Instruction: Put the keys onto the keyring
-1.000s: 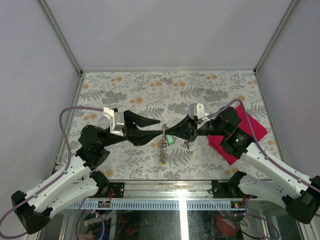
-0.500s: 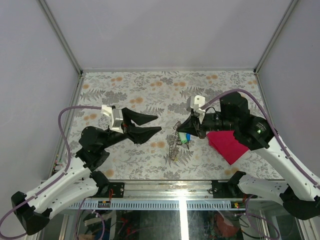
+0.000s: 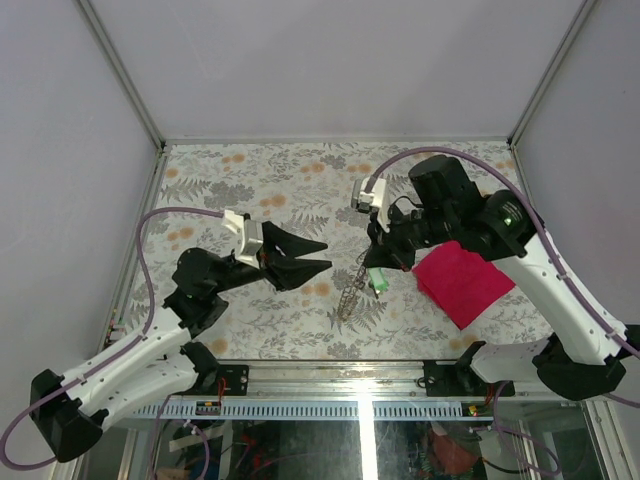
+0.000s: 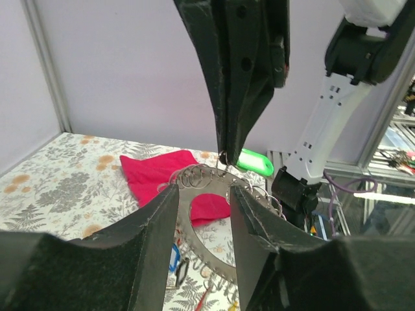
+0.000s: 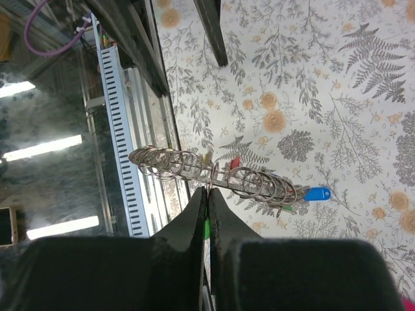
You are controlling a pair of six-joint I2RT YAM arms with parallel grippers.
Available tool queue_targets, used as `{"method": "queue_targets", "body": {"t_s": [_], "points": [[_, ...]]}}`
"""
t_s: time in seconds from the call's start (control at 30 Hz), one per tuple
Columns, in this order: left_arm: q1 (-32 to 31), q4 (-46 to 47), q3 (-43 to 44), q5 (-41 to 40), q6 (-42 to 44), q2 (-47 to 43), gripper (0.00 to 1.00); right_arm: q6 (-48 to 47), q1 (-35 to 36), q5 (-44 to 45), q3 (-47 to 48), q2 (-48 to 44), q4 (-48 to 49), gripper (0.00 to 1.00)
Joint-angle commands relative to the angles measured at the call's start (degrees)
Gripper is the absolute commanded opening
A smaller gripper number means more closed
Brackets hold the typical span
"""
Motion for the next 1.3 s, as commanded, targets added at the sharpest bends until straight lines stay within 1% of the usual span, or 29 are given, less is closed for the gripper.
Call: {"method": "queue_targets", "body": {"t_s": [0.0, 0.2, 0.33, 0.5, 0.63, 0.9, 1.27], "points": [[-0.35, 3.97, 1.02, 5.84, 1.71, 1.59, 0.38, -0.34, 2.87, 2.44, 8.07, 3.55, -6.65, 0.0], [-0.34, -0.65, 3.99, 9.92, 5.32, 4.06, 0.38, -1.24, 8.87, 9.6, 13.88, 9.29, -12.18, 0.0], [-0.36, -4.53, 5.36, 11.78, 8.11, 3.93, 0.35, -1.74, 11.31, 10.93, 15.69, 10.66, -12.72, 0.0], [-0.43, -7.23, 5.72, 12.84, 10.14, 3.41, 0.34, -2.69, 13.32, 11.86, 17.04, 11.73, -12.76, 0.0], [-0.4, -8.88, 5.86, 13.86, 11.27, 3.61, 0.34, -3.14, 14.25, 11.61, 18.09, 12.46, -12.39, 0.0], [-0.44, -7.48, 6.4, 15.89, 11.09, 5.31, 0.34, -3.95, 15.07, 10.81, 18.05, 13.87, -11.41, 0.0], [-0.42, -8.85, 7.04, 17.56, 12.23, 6.94, 0.27, -4.71, 15.33, 10.89, 17.82, 14.7, -10.23, 0.0]]}}
